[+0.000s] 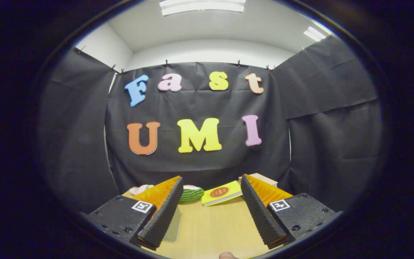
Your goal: Open the storage box then place both shoes into the box .Put the left shoe in first, then the right shoe, with the right side of both shoes facing outward in a uniform manner.
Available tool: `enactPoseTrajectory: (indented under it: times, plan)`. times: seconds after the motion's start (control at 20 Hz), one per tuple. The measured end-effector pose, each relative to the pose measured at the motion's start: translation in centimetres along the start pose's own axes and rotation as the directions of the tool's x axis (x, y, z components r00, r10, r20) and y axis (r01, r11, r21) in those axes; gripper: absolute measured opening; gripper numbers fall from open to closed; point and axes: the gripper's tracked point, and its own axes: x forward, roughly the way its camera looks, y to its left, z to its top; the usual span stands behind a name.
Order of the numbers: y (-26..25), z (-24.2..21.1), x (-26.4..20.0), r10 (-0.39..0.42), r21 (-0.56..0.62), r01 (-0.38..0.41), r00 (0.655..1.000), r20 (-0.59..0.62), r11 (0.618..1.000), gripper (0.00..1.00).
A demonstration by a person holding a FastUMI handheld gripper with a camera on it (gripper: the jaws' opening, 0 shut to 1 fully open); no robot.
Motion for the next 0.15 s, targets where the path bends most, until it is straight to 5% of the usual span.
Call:
enactPoseTrajectory:
  times: [0.15]
  plan:
    - [-0.7,-1.18,0.08,0.003,-0.008,-0.003,1.0,-0.008,1.0,1.0]
